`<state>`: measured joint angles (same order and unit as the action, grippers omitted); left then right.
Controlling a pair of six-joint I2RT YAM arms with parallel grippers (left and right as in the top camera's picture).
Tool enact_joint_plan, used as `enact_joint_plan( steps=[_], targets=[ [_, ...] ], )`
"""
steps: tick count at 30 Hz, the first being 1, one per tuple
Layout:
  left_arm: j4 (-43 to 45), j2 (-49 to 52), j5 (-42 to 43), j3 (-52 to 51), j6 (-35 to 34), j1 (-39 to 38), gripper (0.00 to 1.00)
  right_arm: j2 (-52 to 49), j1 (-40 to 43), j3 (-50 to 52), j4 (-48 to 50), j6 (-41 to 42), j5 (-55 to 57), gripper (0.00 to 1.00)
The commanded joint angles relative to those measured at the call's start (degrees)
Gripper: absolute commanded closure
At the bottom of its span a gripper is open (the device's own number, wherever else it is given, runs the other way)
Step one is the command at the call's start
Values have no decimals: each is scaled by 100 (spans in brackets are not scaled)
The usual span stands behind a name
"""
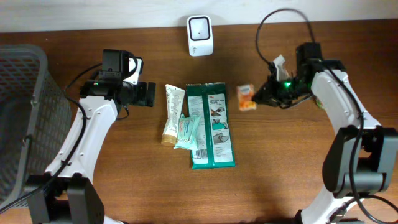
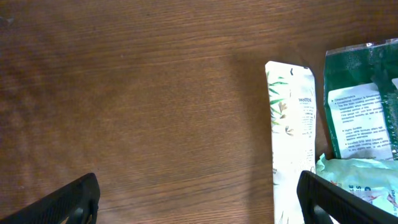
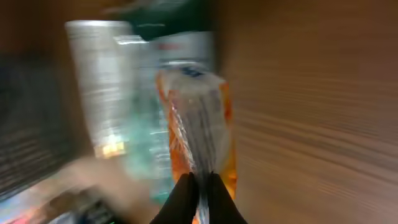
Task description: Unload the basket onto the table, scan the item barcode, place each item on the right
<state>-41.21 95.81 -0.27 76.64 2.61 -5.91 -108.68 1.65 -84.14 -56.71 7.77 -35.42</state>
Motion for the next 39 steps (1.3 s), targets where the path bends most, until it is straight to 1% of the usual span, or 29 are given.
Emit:
enact_joint_plan(
  steps=[1,4,6,9,11,12,13,14,16,19,21,23,25,27,29,33,36,39],
  targets=[
    [-2,-26,2,61,70,9,1,-83,-420,-39,-31,498,2446,96],
    [-2,-26,2,61,70,9,1,-555,-691,-39,-24,496,2583,96],
    [-2,-26,2,61,70,9,1,-833,-715,-39,-22,496,2605,96],
    [-2,-26,2,61,70,9,1,-1025,-597,-39,-13,496,2616,96],
    [-2,-26,2,61,70,9,1,-1019,-343,-55,-66,496,2732,96],
    [-2,-26,2,61,70,7,1,-1019,-236,-74,-120,496,2730,92],
    [-2,-26,2,61,70,9,1,-1019,-118,-125,-221,479,2704,86],
    [-2,-26,2,61,70,9,1,-1019,-24,-221,-385,459,2647,83],
    [-2,-26,2,61,70,7,1,-1016,87,-518,-750,120,2317,76],
    [-2,-26,2,61,70,9,1,-946,94,-1086,-1311,-184,2109,68],
    [-2,-26,2,61,70,9,1,-872,96,-1325,-1606,-175,2299,66],
    [-2,-26,2,61,70,9,1,-885,101,-1309,-1766,85,3010,67],
    [-2,-26,2,61,70,9,1,-907,101,-1086,-1738,507,3799,73],
    [-2,-26,2,61,70,9,1,-907,101,-791,-1558,590,3960,77],
    [-2,-26,2,61,70,7,1,-907,94,-398,-1182,614,3956,80],
    [-2,-26,2,61,70,7,1,-907,68,52,-610,584,3727,81],
    [-2,-26,2,61,70,9,1,-907,-142,127,-256,-83,2920,81],
    [-2,-26,2,61,70,9,1,-905,-343,120,63,-186,2551,81]
  ],
)
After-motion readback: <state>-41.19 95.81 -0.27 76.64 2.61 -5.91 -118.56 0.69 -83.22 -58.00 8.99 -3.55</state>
